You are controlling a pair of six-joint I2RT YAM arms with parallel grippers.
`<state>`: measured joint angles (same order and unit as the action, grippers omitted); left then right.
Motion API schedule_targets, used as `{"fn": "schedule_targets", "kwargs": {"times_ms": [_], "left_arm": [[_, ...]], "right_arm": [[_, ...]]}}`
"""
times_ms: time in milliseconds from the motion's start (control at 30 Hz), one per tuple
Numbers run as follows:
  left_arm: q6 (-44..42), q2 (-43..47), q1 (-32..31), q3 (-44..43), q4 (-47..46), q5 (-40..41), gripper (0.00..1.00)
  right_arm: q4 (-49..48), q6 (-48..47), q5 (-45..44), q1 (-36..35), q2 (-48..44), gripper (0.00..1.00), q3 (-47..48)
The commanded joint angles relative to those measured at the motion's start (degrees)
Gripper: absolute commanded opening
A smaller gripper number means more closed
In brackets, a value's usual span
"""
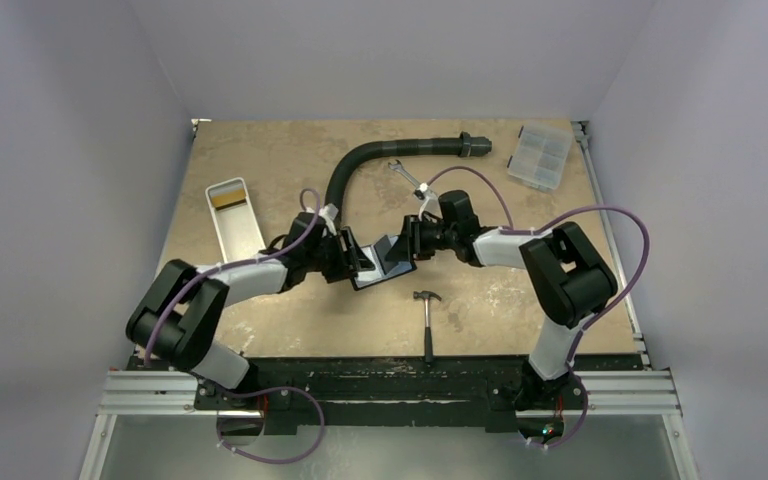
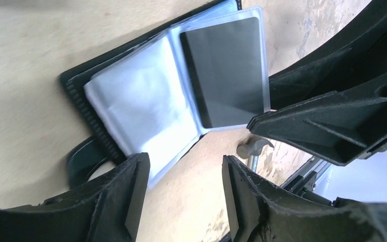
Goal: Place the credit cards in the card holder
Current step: Turn over the card slot in the card holder, then pick up the credit card from the storage box.
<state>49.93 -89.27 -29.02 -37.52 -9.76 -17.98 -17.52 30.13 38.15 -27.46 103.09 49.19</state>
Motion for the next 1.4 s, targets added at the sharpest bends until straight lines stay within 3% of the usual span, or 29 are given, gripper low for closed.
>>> {"fn": "schedule_targets", "kwargs": {"times_ms": [0,267,333,467,600,767,900,1067,1167,1300,1367], "left_arm": [[-1.77,9.56,3.88,2.06,7.26,-1.99,0.59],[-8.83,21.24,11.18,-4.14,21.72,-2.04,0.66],[-9.5,20.26,11.43,-5.56,21.6,-2.38,0.67],[-7.97,14.49,11.39,-6.02,14.48,-6.67,0.67],[-4.64,4.29,9.16,-5.93,3.61,-14.05,0.51],[-5.27,-4.96,3.66,-8.55,1.94,-9.08,0.33],[-5.09,-5.98,3.53,-4.89,0.6,-1.48,0.3],[-3.61,-6.87,3.57,-0.86,0.31,0.74,0.27],[-3.02,-2.48,4.24,0.03,2.34,1.31,0.3],[-4.42,7.53,8.75,-3.84,9.06,-1.69,0.51],[-6.99,11.4,11.67,-8.22,16.86,-2.12,0.58]], "right_arm": [[-0.32,0.29,0.3,-2.61,0.09,0.41,4.45],[0.72,2.77,-0.02,-9.52,3.15,0.49,8.78],[-2.3,5.09,3.11,-9.04,2.54,0.51,7.48],[-0.77,5.14,0.38,-6.31,-2.45,0.56,5.09],[0.82,4.41,-0.53,-5.3,-2.98,0.5,4.58],[-1.71,4.43,0.71,-2.69,-1.12,0.38,3.45],[0.42,0.77,1.14,-1.91,2.37,0.31,6.84],[-0.99,0.69,1.85,-1.92,5.38,0.31,7.26],[-0.62,-0.27,0.96,-1.87,4.46,0.31,5.73],[-1.26,-1.04,-0.09,-1.89,2.67,0.32,3.58],[-1.79,-0.61,0.25,-1.88,3.09,0.32,3.5]]}}
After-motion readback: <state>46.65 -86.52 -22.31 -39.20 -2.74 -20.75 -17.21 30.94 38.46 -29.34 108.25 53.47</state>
